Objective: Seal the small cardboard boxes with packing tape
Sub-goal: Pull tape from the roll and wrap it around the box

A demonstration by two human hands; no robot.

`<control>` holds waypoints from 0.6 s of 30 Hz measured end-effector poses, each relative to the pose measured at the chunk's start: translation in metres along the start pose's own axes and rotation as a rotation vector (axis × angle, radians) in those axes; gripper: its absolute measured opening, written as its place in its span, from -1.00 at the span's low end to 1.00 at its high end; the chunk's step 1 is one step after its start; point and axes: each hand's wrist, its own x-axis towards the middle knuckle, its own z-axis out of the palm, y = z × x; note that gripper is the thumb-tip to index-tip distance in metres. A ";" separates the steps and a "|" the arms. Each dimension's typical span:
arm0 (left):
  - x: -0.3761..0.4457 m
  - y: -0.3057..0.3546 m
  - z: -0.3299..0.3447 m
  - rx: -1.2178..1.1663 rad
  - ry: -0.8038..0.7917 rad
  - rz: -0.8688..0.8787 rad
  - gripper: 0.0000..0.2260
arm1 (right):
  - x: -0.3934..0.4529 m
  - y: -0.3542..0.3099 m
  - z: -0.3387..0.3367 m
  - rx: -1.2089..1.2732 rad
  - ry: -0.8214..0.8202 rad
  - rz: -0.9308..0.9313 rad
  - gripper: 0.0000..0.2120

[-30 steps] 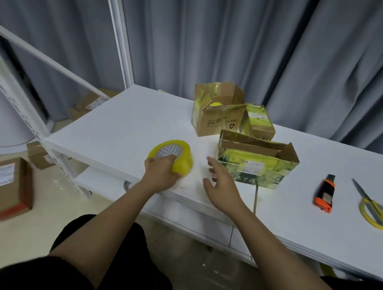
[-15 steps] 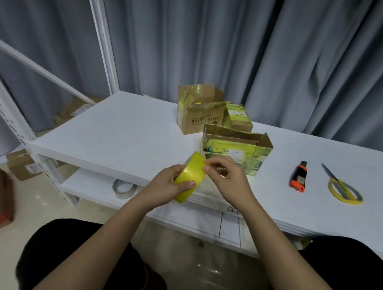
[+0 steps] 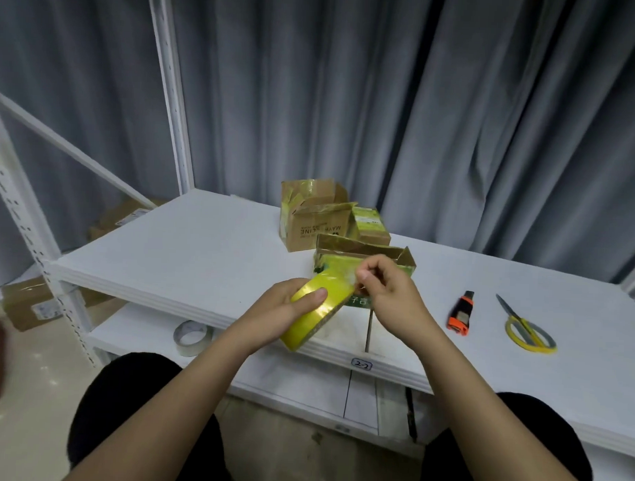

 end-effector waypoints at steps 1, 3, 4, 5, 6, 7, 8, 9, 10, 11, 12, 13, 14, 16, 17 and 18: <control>0.000 0.003 0.001 -0.008 -0.009 0.002 -0.73 | 0.000 -0.002 -0.004 0.040 -0.016 0.030 -0.82; 0.001 0.009 0.003 -0.026 -0.017 0.003 -0.68 | 0.001 -0.007 -0.012 0.115 -0.045 0.044 -0.84; 0.001 0.012 0.003 -0.033 -0.017 0.005 -0.64 | 0.001 -0.010 -0.014 0.163 -0.059 0.042 -0.85; 0.001 0.014 0.003 -0.034 -0.012 0.006 -0.59 | 0.001 -0.013 -0.016 0.210 -0.071 0.040 -0.87; 0.002 0.016 0.003 -0.027 -0.005 0.007 -0.56 | 0.001 -0.014 -0.018 0.240 -0.074 0.036 -0.88; 0.003 0.017 0.003 -0.014 0.002 0.008 -0.53 | 0.002 -0.015 -0.019 0.254 -0.064 0.031 -0.89; 0.005 0.018 0.003 -0.004 0.008 0.009 -0.52 | 0.003 -0.016 -0.019 0.260 -0.044 0.027 -0.89; 0.006 0.019 0.003 0.002 0.013 0.011 -0.52 | 0.004 -0.016 -0.019 0.275 -0.024 0.032 -0.88; 0.008 0.020 0.003 0.005 0.017 0.013 -0.52 | 0.006 -0.017 -0.019 0.295 -0.006 0.044 -0.87; 0.010 0.021 0.003 0.009 0.021 0.013 -0.52 | 0.008 -0.018 -0.018 0.309 0.010 0.053 -0.86; 0.012 0.022 0.003 0.014 0.026 0.011 -0.52 | 0.010 -0.020 -0.018 0.310 0.021 0.059 -0.86; 0.014 0.022 0.004 0.013 0.032 0.004 -0.52 | 0.012 -0.020 -0.018 0.296 0.029 0.058 -0.85; 0.016 0.023 0.004 0.012 0.038 -0.006 -0.53 | 0.013 -0.021 -0.018 0.272 0.037 0.050 -0.85; 0.023 0.024 0.005 0.032 0.045 -0.025 -0.57 | 0.016 -0.021 -0.018 0.205 0.073 0.028 -0.84; 0.027 0.024 0.008 0.068 0.051 -0.018 -0.62 | 0.017 -0.020 -0.019 0.175 0.098 0.016 -0.83; 0.031 0.024 0.011 0.129 0.065 0.000 -0.69 | 0.018 -0.018 -0.022 0.133 0.127 0.002 -0.81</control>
